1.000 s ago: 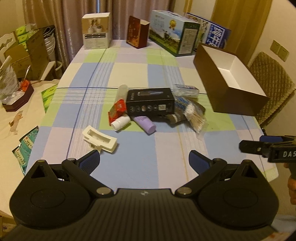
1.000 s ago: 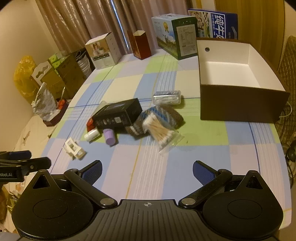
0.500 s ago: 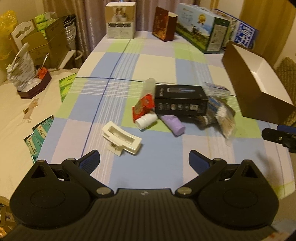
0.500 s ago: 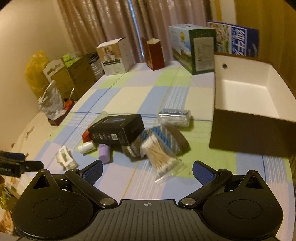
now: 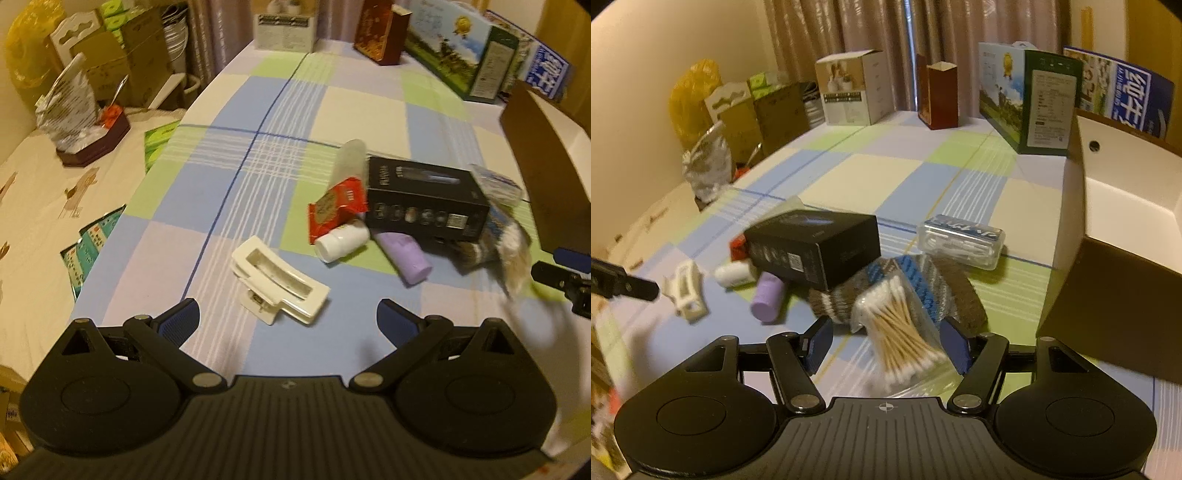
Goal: Organize objects
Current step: 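Grasp the cotton swab bag with the right tool while the left tool grasps the white clip holder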
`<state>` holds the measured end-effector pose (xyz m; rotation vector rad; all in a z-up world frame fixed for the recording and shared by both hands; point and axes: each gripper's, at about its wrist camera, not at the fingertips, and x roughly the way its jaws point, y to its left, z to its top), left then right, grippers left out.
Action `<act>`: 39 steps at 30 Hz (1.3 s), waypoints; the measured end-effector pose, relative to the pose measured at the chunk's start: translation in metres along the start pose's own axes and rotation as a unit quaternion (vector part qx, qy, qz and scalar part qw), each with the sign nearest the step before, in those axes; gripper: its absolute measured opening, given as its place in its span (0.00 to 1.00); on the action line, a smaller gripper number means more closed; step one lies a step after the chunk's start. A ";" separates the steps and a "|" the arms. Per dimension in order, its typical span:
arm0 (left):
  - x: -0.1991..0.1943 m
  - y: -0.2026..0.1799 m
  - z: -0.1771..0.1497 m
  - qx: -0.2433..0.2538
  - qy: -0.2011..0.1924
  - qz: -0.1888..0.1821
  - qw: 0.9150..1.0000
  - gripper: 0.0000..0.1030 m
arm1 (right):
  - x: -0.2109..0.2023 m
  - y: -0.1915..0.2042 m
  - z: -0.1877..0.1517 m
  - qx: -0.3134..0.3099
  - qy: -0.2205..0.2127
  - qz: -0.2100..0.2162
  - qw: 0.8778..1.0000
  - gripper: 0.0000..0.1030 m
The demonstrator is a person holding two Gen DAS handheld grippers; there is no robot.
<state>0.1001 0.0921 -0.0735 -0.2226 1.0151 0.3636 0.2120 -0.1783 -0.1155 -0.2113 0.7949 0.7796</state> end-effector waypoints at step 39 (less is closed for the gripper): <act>0.080 -0.010 0.018 -0.005 0.030 -0.009 0.999 0.55 | -0.056 -0.069 -0.048 0.185 0.026 -0.088 0.978 0.19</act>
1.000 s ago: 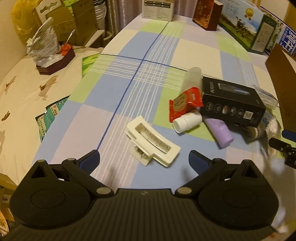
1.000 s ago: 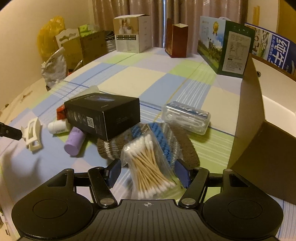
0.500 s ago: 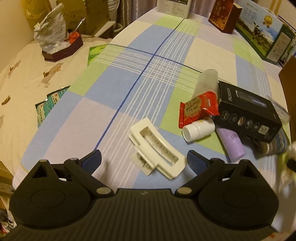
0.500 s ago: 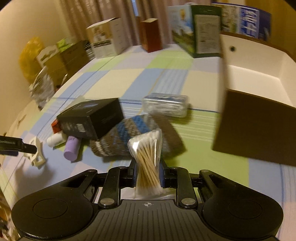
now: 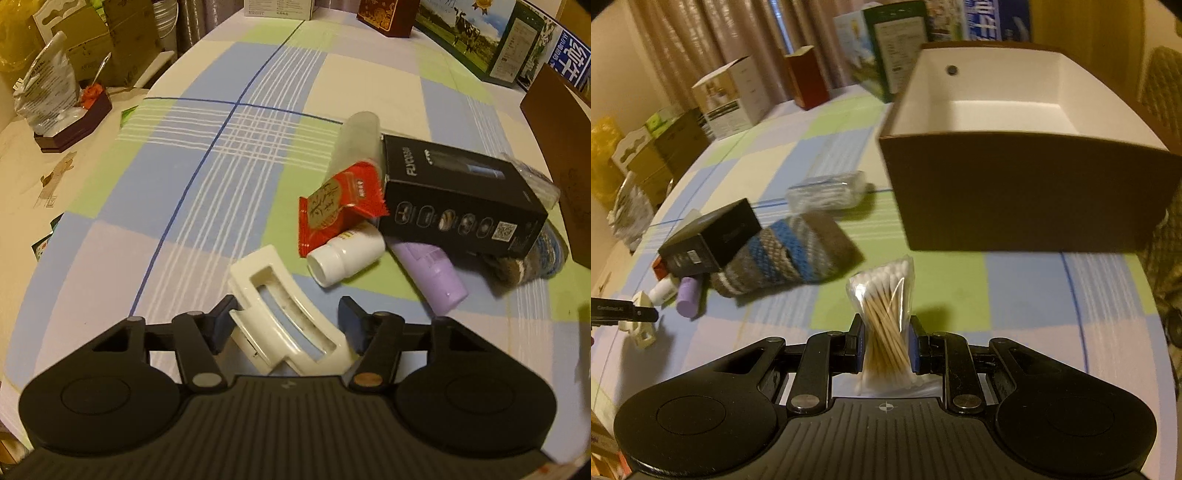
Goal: Organize objects
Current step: 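Grasp the cotton swab bag with the right tool while the left tool grasps the white clip holder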
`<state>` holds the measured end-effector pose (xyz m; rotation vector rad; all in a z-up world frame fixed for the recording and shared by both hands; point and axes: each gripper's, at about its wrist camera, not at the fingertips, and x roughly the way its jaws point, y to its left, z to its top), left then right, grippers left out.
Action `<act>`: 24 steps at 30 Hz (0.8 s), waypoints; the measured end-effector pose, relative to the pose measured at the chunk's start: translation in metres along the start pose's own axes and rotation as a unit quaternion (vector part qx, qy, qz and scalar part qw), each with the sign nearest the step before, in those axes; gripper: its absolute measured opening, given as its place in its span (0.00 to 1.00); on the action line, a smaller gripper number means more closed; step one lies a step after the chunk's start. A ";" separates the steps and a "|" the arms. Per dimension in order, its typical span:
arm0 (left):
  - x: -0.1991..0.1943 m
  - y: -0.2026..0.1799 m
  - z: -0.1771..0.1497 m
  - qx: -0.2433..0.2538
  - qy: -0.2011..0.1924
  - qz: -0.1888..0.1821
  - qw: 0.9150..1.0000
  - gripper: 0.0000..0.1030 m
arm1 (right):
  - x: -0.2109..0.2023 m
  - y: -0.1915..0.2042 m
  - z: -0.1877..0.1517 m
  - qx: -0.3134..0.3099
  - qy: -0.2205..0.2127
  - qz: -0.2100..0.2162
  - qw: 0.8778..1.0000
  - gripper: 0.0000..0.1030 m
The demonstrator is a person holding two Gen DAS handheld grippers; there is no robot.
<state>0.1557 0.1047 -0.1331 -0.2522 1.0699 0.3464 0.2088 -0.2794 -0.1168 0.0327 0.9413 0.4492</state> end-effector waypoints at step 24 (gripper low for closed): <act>-0.050 -0.011 -0.026 0.051 -0.018 -0.025 0.998 0.31 | -0.037 -0.010 0.007 0.002 -0.023 0.014 1.000 0.19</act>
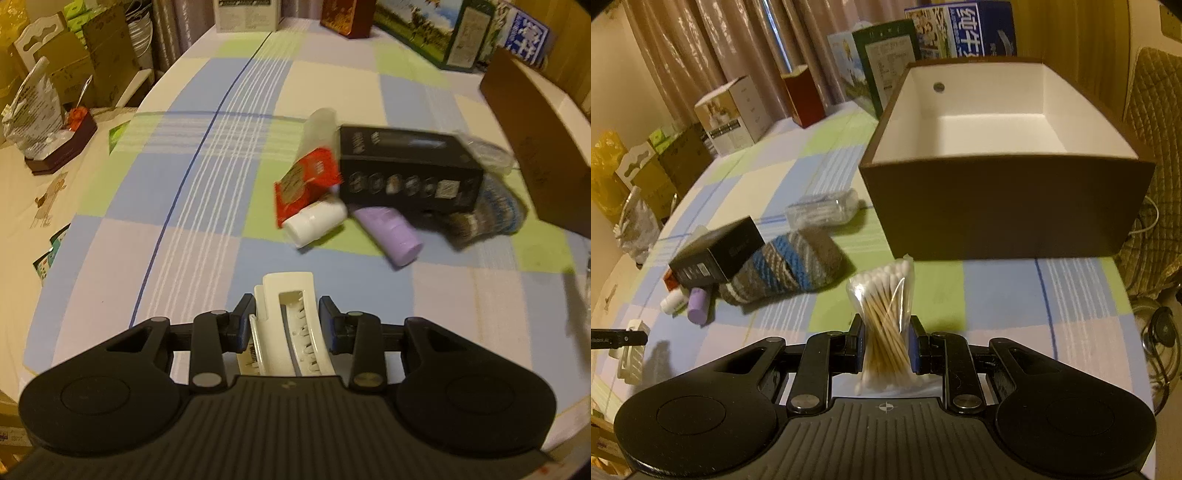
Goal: Organize objects
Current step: 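Carry the swab bag and clip holder into the brown box and open both tools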
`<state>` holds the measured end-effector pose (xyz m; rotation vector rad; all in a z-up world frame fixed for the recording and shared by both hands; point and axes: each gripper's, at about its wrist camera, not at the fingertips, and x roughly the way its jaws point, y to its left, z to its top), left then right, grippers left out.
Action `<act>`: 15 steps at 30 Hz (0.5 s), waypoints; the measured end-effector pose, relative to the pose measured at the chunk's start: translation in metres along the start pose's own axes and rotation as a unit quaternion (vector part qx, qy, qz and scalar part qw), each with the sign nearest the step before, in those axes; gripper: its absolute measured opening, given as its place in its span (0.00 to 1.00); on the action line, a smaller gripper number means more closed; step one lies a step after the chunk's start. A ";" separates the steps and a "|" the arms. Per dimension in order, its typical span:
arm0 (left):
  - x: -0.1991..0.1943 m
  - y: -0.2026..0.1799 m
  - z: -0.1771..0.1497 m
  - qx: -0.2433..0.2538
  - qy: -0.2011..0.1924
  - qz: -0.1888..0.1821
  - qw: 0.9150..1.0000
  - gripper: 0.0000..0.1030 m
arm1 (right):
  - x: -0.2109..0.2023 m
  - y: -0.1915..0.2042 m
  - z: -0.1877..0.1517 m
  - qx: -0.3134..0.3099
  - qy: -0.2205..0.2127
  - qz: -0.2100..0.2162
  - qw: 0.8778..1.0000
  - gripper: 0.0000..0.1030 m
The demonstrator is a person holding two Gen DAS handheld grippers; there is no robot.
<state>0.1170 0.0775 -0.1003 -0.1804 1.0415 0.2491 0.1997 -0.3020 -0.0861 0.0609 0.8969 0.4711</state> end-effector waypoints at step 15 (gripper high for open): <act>-0.059 -0.123 0.067 0.092 -0.102 -0.132 0.982 0.31 | -0.046 -0.032 0.051 0.010 -0.057 0.025 0.998 0.19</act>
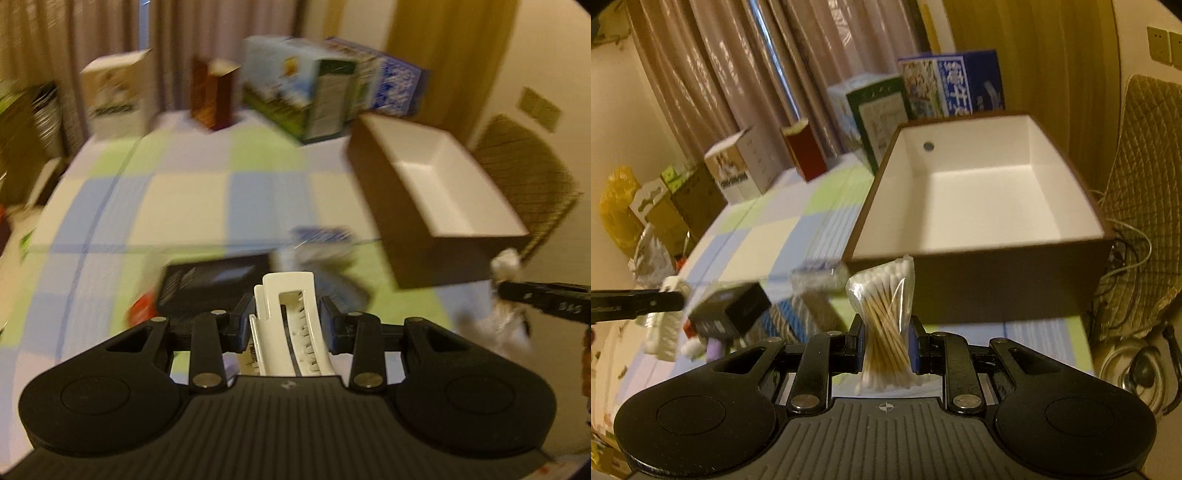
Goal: Organize objects
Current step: 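Carry the swab bag and clip holder into the brown box and open both tools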
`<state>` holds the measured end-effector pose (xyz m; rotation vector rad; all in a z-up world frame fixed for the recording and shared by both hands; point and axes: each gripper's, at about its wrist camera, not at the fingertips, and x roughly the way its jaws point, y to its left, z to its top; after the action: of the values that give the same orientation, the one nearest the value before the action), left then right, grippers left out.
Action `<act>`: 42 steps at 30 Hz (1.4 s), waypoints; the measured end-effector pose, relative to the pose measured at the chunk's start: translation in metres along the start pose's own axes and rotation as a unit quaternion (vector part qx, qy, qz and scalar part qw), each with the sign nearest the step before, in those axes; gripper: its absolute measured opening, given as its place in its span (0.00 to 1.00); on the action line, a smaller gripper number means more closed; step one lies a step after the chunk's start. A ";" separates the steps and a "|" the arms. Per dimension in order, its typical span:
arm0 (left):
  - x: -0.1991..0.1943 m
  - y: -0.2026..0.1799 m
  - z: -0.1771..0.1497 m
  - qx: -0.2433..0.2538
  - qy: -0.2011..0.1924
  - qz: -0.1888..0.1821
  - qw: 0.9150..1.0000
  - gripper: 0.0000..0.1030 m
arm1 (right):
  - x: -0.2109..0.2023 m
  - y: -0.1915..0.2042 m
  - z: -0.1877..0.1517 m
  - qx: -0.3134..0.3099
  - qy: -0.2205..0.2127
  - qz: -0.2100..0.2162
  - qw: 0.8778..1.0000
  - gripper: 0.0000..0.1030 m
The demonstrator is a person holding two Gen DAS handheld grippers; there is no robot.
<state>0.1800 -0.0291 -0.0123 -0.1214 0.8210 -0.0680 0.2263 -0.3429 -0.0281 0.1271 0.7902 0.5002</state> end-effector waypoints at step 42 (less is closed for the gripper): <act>0.256 -0.213 0.101 0.024 0.127 -0.048 0.990 0.31 | 0.119 -0.128 0.098 0.005 0.138 -0.064 0.988 0.19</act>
<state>0.4249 -0.2594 -0.1013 -0.1083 1.0663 -0.1974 0.4151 -0.3913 -0.0741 0.0147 1.0638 0.3962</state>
